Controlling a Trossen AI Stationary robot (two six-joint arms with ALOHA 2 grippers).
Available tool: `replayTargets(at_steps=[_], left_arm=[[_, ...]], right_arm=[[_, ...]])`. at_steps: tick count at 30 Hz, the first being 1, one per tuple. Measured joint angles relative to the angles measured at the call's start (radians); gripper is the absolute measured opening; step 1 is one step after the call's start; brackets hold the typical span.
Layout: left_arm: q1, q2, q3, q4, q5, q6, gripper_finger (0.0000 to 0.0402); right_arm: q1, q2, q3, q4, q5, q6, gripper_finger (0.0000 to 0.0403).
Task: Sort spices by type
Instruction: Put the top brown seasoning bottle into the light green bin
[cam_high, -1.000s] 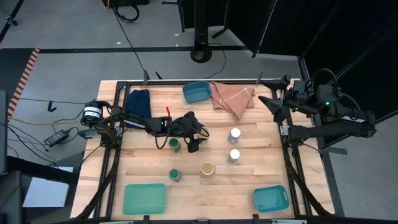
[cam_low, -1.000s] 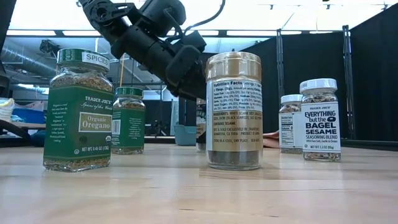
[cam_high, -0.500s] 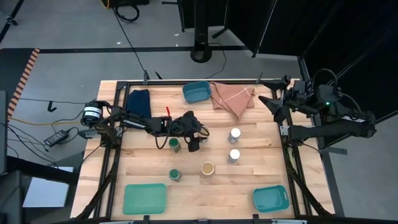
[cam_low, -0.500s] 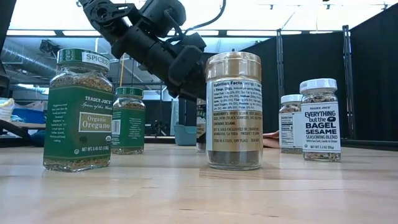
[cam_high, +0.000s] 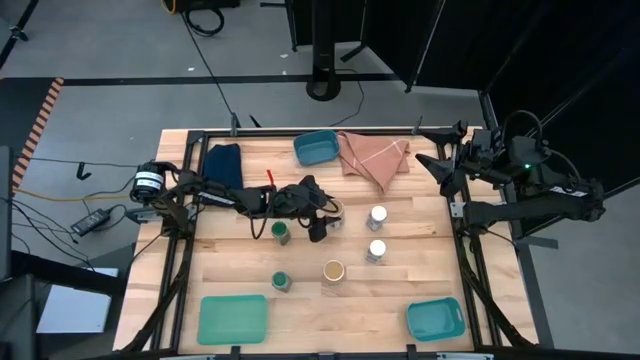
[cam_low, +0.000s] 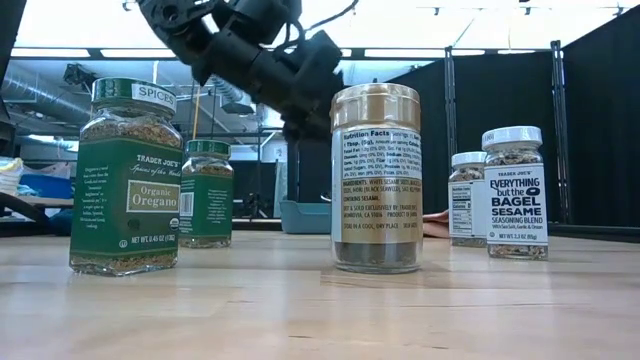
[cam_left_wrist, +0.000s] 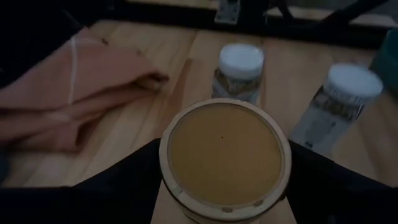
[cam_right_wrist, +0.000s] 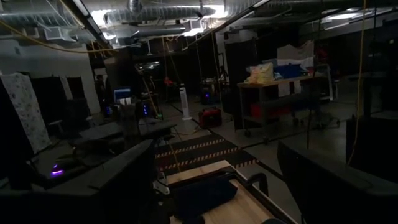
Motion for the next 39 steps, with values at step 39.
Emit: replayTargets(at_steps=[39], left_arm=[[-0.038,-0.162,0.746,-0.677,0.268,0.137,0.0278]], right_arm=[[0.001,0.000,0.000,-0.005,-0.002,-0.001,0.0346]])
